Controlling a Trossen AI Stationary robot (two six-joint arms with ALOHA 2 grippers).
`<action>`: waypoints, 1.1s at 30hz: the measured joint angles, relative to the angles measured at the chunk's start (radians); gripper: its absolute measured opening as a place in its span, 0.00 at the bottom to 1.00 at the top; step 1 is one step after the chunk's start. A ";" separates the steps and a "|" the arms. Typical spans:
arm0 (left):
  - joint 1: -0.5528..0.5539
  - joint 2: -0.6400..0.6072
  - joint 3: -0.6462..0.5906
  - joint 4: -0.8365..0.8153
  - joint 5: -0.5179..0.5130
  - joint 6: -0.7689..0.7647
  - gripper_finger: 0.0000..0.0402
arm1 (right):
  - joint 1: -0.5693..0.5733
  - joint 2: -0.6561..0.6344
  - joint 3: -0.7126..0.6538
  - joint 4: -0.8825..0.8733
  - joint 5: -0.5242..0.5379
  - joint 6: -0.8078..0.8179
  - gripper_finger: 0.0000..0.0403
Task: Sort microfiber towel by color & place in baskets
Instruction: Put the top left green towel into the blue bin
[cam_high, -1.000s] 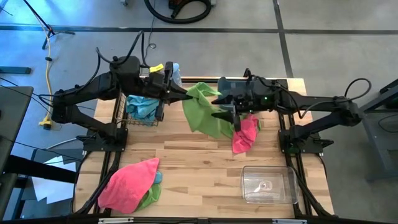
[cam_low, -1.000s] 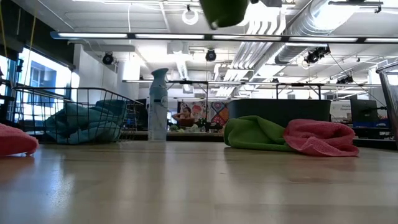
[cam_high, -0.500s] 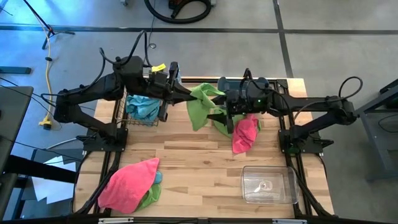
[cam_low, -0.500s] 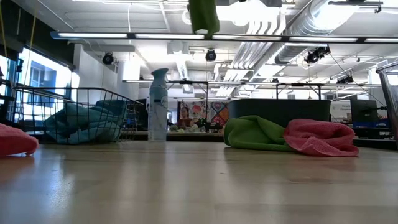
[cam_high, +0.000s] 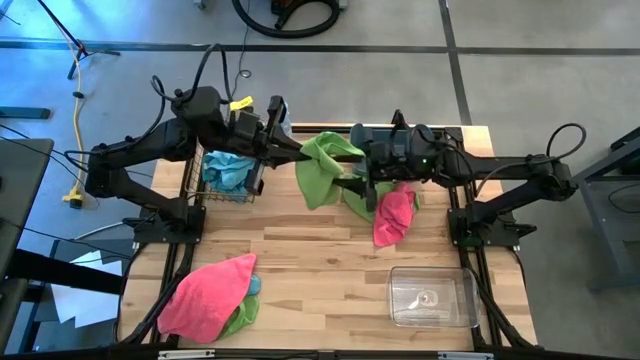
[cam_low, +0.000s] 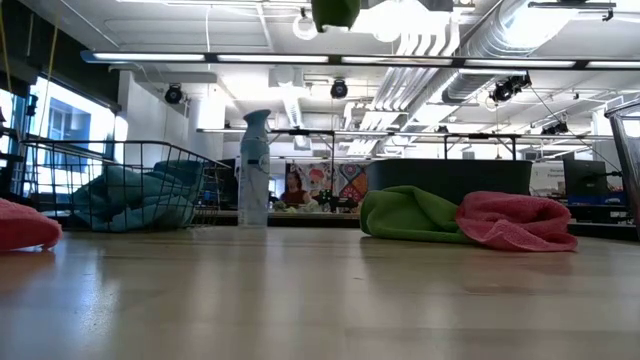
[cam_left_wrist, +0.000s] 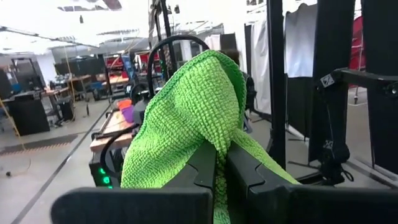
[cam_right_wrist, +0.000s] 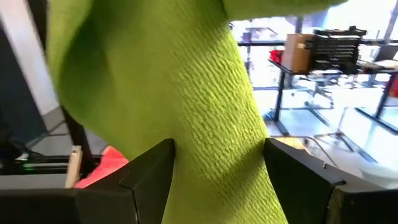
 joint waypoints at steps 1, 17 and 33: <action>0.000 0.002 0.000 0.004 0.000 0.007 0.00 | 0.003 0.000 0.000 0.006 -0.016 0.000 0.61; 0.003 0.051 -0.001 0.130 0.000 0.053 0.00 | 0.043 0.000 0.000 0.046 0.068 0.019 0.44; 0.000 0.050 -0.001 0.053 -0.099 0.050 0.00 | 0.109 -0.055 0.000 0.043 0.071 0.007 0.01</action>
